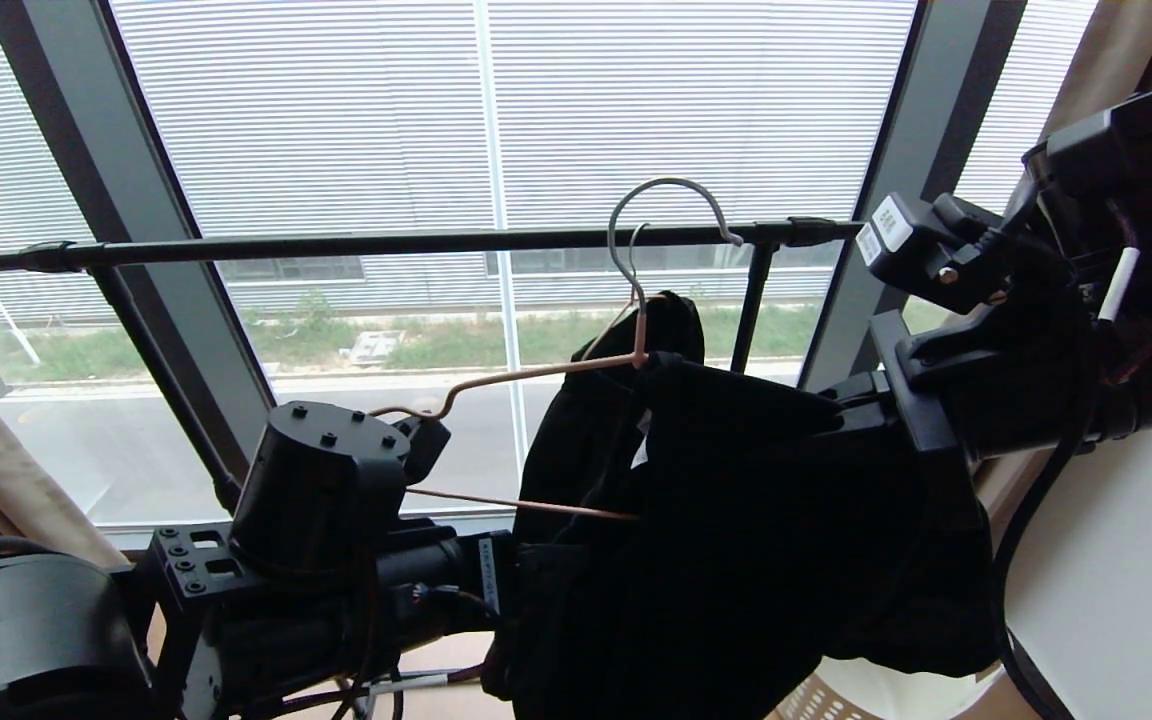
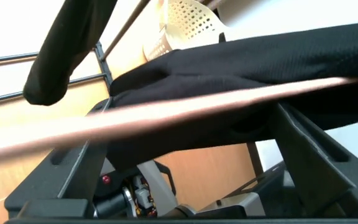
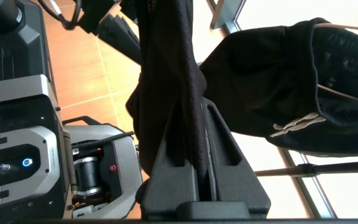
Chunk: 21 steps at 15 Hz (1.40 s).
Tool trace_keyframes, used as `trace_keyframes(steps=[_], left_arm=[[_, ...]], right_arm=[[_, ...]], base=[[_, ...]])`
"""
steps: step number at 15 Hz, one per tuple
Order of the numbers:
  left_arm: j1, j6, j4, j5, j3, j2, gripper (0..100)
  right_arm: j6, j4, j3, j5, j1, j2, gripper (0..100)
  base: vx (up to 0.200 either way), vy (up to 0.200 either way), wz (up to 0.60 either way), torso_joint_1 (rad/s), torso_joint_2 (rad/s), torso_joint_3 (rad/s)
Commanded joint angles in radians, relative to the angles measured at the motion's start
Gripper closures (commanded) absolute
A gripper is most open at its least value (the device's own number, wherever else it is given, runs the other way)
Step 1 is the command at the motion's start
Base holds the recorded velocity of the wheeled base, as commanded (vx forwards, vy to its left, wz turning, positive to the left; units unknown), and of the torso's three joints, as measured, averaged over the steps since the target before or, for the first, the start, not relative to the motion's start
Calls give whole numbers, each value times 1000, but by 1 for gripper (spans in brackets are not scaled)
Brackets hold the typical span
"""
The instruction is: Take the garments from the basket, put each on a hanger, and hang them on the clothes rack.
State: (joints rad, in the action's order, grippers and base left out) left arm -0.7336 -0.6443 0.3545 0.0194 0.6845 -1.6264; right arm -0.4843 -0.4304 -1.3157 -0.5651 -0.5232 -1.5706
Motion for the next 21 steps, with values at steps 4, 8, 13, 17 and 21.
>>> trace_keyframes(steps=[4, 8, 13, 17, 21], left_arm=[[-1, 5, 51, 2, 1, -30, 0], [-36, 6, 55, -2, 1, -69, 0], [-70, 9, 55, -16, -3, -86, 0], [-84, 17, 55, -27, -10, -96, 0], [-96, 31, 55, -56, -11, -135, 0]], right_arm=[[1, -1, 0, -1, -4, -3, 100], [1, -1, -2, -2, -9, -5, 100], [3, 21, 3, -25, -11, 3, 100], [3, 21, 3, -30, -11, 17, 100], [4, 22, 1, -38, -6, 32, 100]], base=[[0, 0, 0, 0, 0, 0], [0, 0, 0, 0, 0, 0], [0, 0, 0, 0, 0, 0], [0, 0, 0, 0, 0, 0], [0, 0, 0, 0, 0, 0]])
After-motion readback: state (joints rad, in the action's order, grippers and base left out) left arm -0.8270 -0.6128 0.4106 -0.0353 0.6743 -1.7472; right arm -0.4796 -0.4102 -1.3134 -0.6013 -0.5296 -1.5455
